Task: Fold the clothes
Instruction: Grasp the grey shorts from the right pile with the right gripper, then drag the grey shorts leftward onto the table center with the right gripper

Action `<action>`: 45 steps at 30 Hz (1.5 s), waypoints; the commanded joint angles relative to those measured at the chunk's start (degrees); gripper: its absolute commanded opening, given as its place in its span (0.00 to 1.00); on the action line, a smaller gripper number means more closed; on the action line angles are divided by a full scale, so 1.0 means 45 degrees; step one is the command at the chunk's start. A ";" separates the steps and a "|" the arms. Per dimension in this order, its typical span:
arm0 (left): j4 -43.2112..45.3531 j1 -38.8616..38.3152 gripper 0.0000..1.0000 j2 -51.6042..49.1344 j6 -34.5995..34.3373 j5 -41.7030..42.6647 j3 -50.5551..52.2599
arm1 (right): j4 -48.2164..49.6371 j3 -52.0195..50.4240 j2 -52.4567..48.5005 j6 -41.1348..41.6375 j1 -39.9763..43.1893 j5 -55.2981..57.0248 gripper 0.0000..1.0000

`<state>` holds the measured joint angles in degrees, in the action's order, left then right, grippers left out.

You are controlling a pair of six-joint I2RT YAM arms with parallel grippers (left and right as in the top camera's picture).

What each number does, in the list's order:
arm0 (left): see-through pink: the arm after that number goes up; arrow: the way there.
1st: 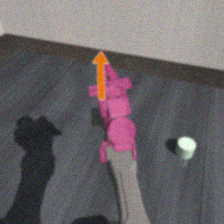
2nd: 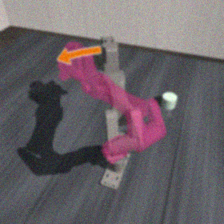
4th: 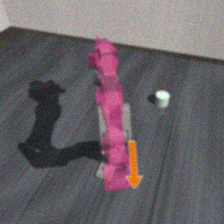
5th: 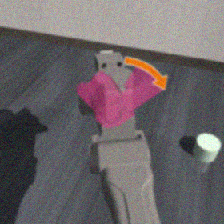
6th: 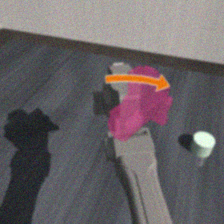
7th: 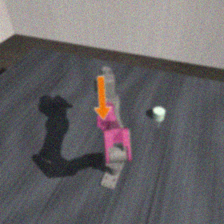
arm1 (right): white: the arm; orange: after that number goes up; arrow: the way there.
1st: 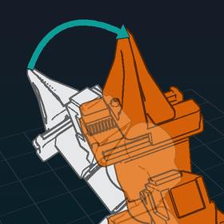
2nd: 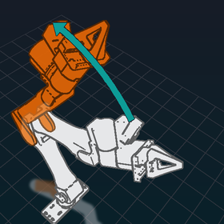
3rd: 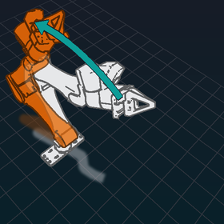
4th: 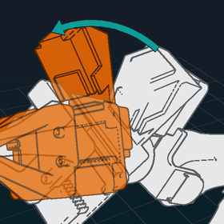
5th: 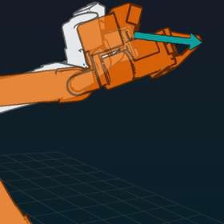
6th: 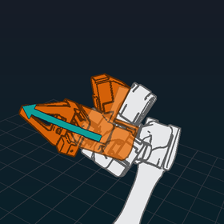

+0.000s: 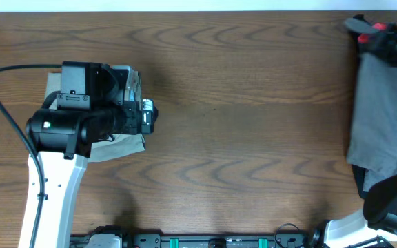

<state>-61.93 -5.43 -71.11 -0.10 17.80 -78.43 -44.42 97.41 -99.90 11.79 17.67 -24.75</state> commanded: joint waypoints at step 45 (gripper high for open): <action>-0.1705 -0.0039 0.98 -0.2103 0.0117 -0.1428 -0.2006 | -0.3740 -0.0087 -0.5858 0.0335 -0.4454 0.1967 0.01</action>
<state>-69.14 -5.43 -81.12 0.03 10.46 -86.61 -60.16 97.01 -123.28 12.25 -1.19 -13.74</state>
